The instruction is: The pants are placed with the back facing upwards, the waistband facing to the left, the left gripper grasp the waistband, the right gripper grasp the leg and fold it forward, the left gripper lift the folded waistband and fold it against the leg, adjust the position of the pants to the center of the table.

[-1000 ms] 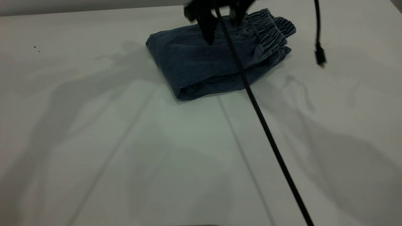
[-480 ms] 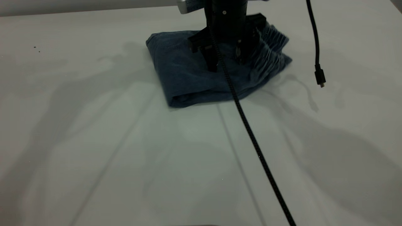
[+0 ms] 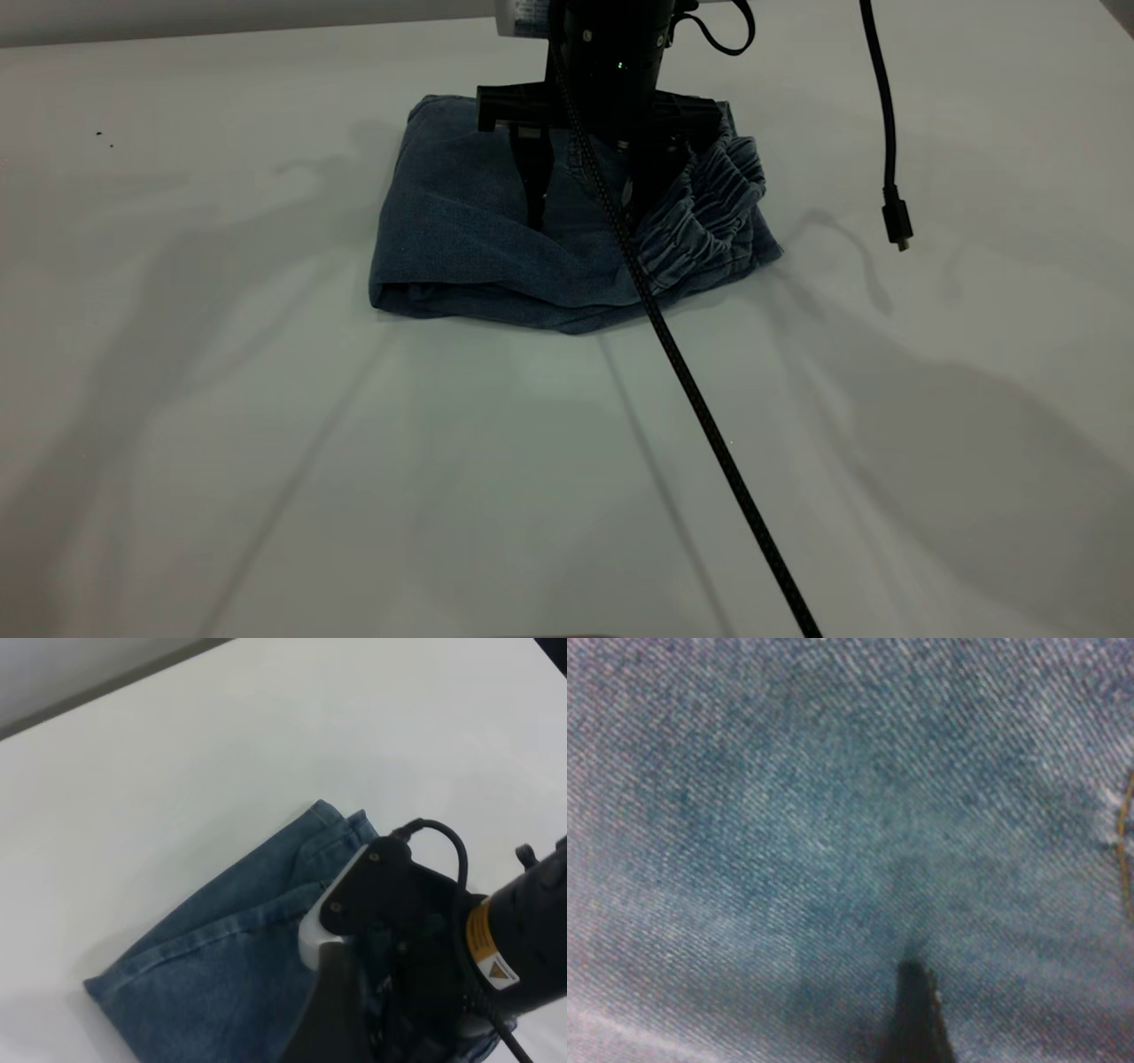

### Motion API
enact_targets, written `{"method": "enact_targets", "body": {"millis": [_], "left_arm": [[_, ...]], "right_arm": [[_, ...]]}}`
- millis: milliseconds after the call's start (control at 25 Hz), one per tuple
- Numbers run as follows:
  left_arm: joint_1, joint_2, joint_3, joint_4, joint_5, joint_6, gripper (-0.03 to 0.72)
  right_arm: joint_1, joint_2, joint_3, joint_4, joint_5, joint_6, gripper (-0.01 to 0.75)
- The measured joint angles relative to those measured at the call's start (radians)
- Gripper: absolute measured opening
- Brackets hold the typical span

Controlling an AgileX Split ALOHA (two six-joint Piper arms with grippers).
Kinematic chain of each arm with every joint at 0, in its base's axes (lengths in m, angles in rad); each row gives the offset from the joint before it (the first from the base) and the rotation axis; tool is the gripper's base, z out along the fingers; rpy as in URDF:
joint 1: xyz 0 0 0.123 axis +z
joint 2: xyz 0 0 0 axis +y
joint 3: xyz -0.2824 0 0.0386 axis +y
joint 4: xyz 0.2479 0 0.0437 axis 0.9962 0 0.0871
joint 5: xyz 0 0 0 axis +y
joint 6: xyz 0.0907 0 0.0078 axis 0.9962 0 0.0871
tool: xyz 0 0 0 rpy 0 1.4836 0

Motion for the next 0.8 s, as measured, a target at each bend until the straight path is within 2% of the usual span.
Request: {"method": "enact_targets", "body": {"millis": [320, 480, 800], "left_arm": [[0.009, -0.090, 0.000, 0.011, 0.065, 0.001, 0.591], [0.027, -0.198, 0.000, 0.032, 0.142, 0.004, 0.591], [0.028, -0.425, 0.000, 0.213, 0.323, -0.060, 0.591]], "right_arm": [[0.003, -0.058, -0.192, 0.005, 0.008, -0.013, 0.477], [0.003, -0.210, -0.203, 0.004, 0.013, -0.089, 0.477], [0.003, -0.534, -0.192, -0.037, 0.030, -0.208, 0.477]]}}
